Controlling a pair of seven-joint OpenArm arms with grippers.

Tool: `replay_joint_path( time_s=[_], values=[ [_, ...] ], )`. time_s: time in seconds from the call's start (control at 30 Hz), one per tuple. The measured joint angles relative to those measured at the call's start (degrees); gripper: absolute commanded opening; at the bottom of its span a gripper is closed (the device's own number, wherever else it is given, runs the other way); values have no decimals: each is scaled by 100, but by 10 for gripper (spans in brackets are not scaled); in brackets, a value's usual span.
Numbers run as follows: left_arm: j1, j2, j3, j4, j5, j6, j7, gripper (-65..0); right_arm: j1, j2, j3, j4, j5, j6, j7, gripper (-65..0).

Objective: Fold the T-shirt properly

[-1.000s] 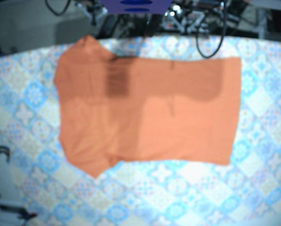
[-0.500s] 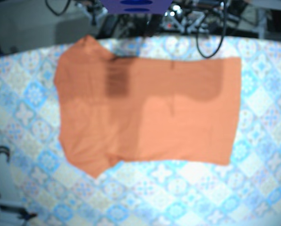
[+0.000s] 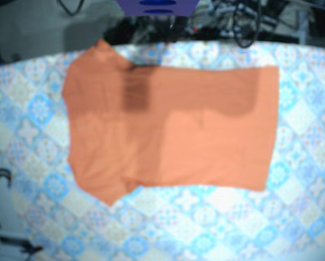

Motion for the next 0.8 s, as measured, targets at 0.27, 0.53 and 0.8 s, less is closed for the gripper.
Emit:
replay_joint_path(
  time_s=[0.27,0.53,0.8],
  values=[
    [778,-774,564,850,87,24,-120,-579,-879,577,-201,820,-11,-164,474,-580],
    [1989,-1993,1060,2387,111,549,-57,-579,-2227,1493,-155,2533,-872,-898,334,-579],
    [3495,-3150,1047,4450,83,1237,374,-579,-3495,1917,205,4992,-2830,-1639,-590,-579]
  ],
)
